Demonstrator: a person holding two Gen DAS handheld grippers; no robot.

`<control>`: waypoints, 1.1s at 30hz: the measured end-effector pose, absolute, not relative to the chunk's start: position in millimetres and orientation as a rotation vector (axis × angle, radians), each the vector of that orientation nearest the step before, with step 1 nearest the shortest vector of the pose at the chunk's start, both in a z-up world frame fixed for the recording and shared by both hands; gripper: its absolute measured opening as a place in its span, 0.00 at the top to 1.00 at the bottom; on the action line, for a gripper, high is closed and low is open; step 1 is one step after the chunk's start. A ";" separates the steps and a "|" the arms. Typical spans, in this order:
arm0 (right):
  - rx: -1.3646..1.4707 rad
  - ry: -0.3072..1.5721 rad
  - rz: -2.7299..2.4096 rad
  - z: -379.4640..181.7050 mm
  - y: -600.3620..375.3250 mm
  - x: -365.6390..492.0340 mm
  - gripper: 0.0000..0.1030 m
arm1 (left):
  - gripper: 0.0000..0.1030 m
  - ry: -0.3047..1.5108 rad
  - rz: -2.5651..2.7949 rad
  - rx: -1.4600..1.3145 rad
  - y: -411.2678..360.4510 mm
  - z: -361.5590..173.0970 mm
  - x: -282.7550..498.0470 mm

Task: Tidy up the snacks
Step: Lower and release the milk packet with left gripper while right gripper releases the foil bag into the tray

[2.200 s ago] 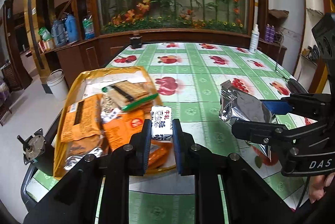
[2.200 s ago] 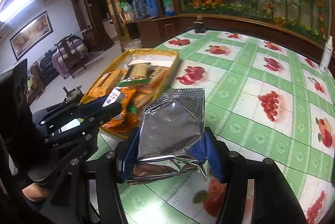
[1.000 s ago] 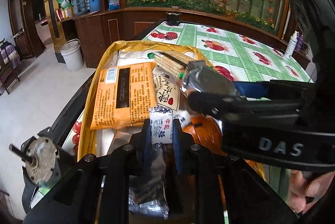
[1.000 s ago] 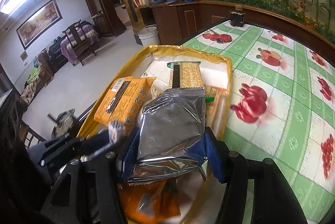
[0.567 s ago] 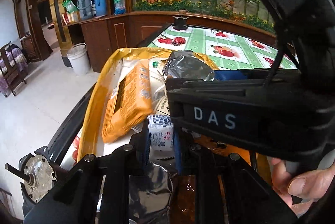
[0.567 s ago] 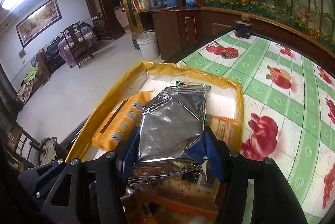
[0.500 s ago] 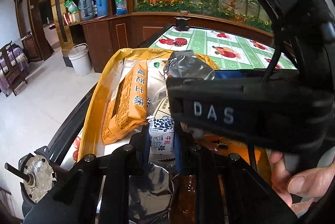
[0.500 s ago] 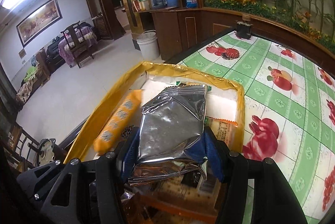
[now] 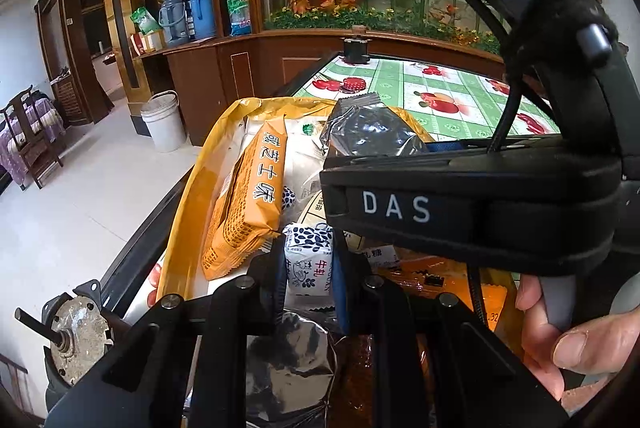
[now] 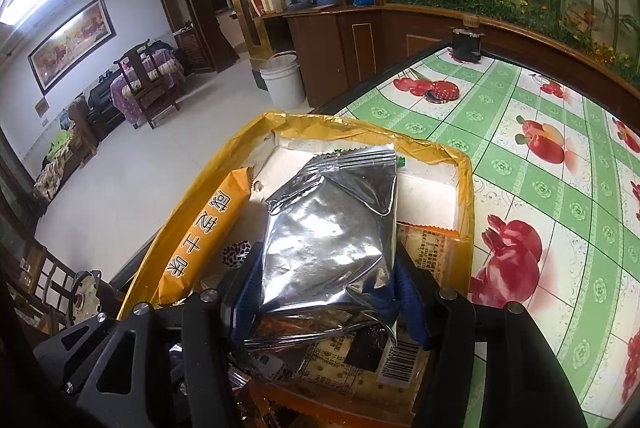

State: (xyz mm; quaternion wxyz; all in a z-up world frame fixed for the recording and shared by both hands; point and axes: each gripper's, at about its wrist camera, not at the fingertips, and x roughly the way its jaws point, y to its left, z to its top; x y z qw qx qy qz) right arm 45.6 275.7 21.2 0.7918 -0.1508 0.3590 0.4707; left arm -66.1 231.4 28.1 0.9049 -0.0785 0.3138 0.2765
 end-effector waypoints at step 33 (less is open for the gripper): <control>-0.302 0.801 1.008 23.3 264.8 35.8 0.35 | 0.82 0.648 0.597 -0.143 227.0 28.4 -67.9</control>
